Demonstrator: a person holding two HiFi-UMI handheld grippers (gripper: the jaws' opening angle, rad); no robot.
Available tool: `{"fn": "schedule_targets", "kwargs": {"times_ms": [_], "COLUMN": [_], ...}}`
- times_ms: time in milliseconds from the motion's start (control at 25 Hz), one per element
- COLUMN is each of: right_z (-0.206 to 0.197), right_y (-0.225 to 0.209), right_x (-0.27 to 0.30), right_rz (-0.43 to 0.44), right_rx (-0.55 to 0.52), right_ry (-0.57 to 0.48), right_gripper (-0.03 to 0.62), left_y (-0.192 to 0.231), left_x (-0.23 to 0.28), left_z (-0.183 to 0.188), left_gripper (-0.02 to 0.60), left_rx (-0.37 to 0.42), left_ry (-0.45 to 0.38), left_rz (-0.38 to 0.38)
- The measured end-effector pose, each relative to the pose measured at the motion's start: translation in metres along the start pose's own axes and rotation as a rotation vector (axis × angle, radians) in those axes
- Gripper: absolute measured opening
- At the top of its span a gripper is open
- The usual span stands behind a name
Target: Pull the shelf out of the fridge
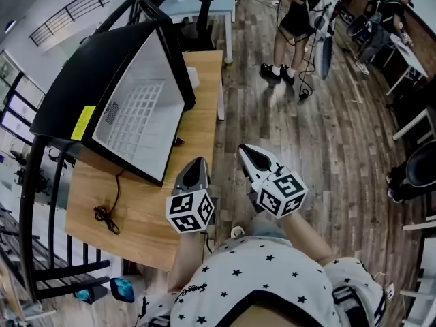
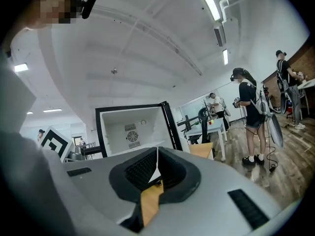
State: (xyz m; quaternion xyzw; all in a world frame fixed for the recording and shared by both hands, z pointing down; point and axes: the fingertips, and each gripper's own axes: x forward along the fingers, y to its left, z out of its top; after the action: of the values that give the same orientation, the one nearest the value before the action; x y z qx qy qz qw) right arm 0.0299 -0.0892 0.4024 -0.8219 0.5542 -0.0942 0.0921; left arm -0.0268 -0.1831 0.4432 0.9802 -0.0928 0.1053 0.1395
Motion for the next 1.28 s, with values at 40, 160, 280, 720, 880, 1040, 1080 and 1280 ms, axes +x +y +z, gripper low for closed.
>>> {"fn": "schedule_targets", "kwargs": {"times_ms": [40, 160, 280, 720, 880, 1040, 1080, 1280], "right_z": [-0.002, -0.006, -0.007, -0.007, -0.010, -0.006, -0.006, -0.010], "right_y": [0.003, 0.008, 0.008, 0.018, 0.018, 0.009, 0.010, 0.015], "right_x": [0.004, 0.017, 0.031, 0.110, 0.137, 0.161, 0.167, 0.186], "right_rz": [0.013, 0.046, 0.069, 0.273, 0.372, 0.455, 0.484, 0.582], "right_rx": [0.003, 0.024, 0.065, 0.127, 0.193, 0.247, 0.258, 0.335], "right_ry": [0.006, 0.019, 0.024, 0.083, 0.125, 0.167, 0.179, 0.236], "right_gripper": [0.023, 0.023, 0.023, 0.023, 0.023, 0.023, 0.023, 0.023], "left_y": [0.006, 0.018, 0.024, 0.078, 0.092, 0.102, 0.106, 0.115], "left_x": [-0.001, -0.002, -0.002, 0.013, 0.019, 0.032, 0.032, 0.030], "left_z": [-0.001, -0.002, -0.001, 0.014, 0.019, 0.029, 0.030, 0.034], "left_gripper": [0.005, 0.006, 0.005, 0.005, 0.006, 0.006, 0.005, 0.006], "left_rx": [-0.007, -0.016, -0.009, -0.052, -0.071, -0.097, -0.104, -0.127], "left_ry": [0.000, 0.003, 0.008, -0.039, -0.059, -0.087, -0.096, -0.131], "left_rz": [0.011, 0.040, 0.053, 0.233, 0.322, 0.404, 0.434, 0.532]}}
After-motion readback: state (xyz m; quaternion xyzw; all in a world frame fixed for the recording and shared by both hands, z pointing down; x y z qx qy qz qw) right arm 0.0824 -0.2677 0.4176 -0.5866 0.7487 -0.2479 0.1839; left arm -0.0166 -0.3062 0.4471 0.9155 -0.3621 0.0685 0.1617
